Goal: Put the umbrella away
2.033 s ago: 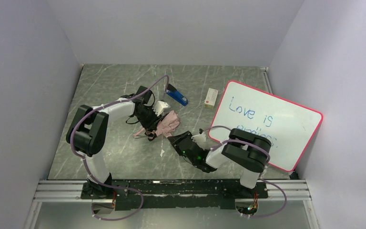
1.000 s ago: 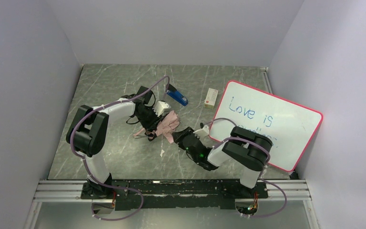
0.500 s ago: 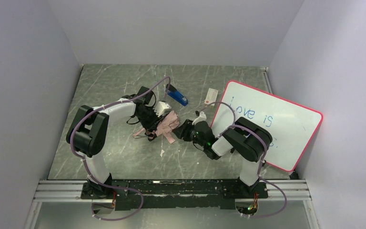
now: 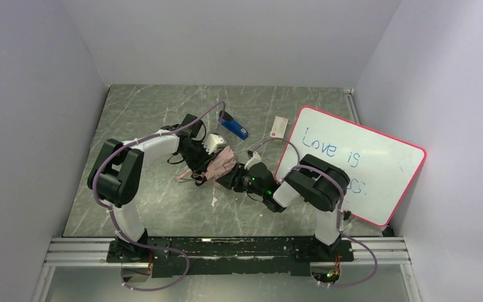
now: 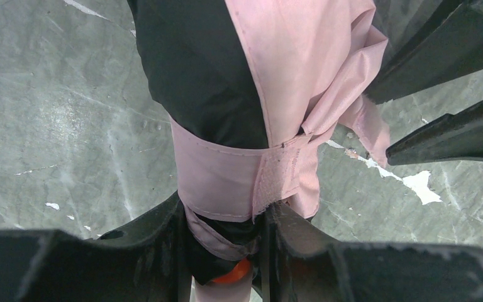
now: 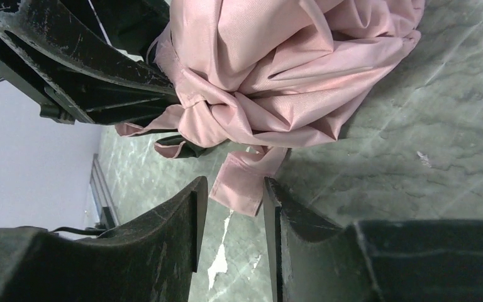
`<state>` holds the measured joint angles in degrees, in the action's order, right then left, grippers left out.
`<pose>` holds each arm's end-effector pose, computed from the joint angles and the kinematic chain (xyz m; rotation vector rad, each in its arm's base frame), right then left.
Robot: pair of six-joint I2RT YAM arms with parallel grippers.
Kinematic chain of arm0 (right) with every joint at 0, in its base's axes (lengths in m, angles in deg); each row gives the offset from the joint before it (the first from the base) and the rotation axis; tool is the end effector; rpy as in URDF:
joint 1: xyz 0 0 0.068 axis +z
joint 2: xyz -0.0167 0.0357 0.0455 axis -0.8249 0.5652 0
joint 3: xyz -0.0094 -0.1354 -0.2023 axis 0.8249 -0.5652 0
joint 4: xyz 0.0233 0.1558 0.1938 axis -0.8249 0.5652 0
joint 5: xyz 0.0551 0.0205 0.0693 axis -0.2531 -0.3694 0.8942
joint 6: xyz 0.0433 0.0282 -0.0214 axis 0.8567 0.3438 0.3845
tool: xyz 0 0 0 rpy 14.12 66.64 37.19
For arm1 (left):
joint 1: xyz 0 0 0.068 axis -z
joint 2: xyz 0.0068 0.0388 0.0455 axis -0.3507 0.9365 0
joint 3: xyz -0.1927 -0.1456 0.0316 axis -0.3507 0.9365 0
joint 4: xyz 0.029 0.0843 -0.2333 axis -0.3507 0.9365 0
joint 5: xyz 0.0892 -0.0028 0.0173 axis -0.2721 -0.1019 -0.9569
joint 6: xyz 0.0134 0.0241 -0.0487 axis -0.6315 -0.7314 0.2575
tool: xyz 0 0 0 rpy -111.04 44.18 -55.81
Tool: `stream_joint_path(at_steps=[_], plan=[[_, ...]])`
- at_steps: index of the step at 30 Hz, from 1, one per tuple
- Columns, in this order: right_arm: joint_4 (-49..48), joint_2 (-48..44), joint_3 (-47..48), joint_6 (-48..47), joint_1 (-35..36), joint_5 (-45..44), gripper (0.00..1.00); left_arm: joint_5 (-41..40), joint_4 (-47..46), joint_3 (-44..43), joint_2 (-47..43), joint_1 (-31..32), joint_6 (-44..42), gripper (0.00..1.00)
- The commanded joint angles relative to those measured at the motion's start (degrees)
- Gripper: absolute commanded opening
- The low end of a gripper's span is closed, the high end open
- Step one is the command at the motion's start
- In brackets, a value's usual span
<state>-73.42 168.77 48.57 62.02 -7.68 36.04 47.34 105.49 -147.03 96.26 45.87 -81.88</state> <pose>0.1965 0.2229 0.0759 0.0392 2.1406 1.2185 0.2909 -0.1522 0.1319 1.3569 2.4186 -0.4633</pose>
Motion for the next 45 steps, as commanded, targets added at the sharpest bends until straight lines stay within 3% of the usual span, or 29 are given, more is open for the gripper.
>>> stream_joint_path(at_steps=[1,8,16,20,38,45], plan=[[3.38,4.07,-1.37,2.69,0.81,1.23,0.42,-12.17,-1.03,2.58,3.79,-0.38,-3.03,0.05],[3.17,4.56,-1.13,5.12,1.83,-2.80,0.43,-11.95,-0.99,2.90,3.81,-0.29,-3.03,0.05],[8.40,1.46,-0.02,6.09,4.63,-20.15,0.51,-11.86,-0.72,2.66,3.82,-0.12,-3.03,0.05],[13.35,2.26,2.76,5.40,4.74,-24.13,0.54,-11.91,-0.55,2.56,3.99,-0.04,-3.03,0.05],[16.06,-1.72,-1.41,9.24,5.53,-16.61,0.54,-12.34,-0.20,2.23,4.18,0.14,-3.25,0.05],[11.23,0.03,-2.65,11.68,6.03,-12.14,0.54,-12.15,-0.28,2.11,4.54,0.31,-3.20,0.05]])
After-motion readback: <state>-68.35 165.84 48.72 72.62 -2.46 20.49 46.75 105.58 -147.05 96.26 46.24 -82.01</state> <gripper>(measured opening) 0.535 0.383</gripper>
